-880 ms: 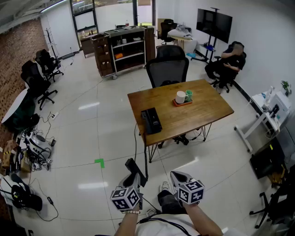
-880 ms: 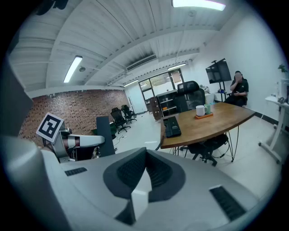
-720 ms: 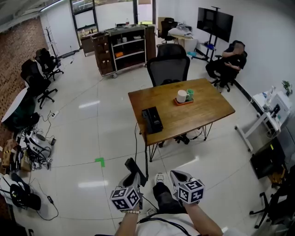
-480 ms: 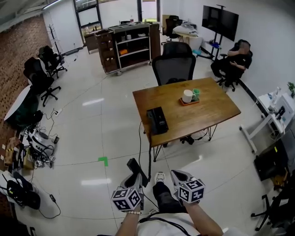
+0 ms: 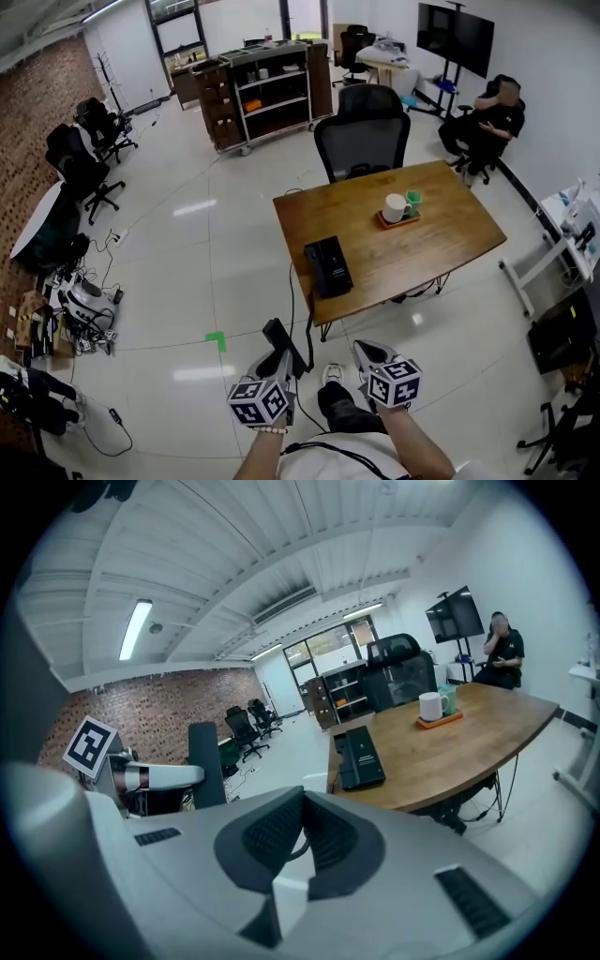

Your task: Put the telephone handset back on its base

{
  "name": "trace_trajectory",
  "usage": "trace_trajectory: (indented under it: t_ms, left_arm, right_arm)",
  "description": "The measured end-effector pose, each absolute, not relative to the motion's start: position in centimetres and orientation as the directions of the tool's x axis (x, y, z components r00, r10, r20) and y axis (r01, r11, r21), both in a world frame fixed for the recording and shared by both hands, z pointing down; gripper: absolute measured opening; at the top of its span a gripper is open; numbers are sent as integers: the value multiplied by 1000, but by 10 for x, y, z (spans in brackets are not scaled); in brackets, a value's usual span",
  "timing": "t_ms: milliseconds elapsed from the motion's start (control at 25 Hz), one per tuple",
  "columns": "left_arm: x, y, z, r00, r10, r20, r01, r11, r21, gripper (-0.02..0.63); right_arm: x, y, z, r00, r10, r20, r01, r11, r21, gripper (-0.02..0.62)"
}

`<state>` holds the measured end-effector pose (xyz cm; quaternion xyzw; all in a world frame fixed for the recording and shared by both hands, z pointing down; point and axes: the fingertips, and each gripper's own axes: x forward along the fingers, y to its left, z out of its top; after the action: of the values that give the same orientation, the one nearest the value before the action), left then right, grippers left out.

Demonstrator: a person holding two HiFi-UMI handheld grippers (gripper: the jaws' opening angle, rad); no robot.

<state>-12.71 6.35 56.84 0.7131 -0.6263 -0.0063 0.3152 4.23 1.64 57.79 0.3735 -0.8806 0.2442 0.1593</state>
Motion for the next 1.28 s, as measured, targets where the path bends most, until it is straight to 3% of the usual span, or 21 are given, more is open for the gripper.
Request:
trace_trajectory:
  t_ms: [1000, 1280]
  left_arm:
    - [-141, -129, 618, 390, -815, 429, -783, -48, 620, 74]
    - [-125, -155, 634, 569, -748, 342, -640, -142, 755, 74]
  right_arm:
    - [27, -170, 605, -666, -545, 509, -742, 554, -377, 3]
    - [33, -182, 613, -647, -553, 525, -759, 534, -372, 3]
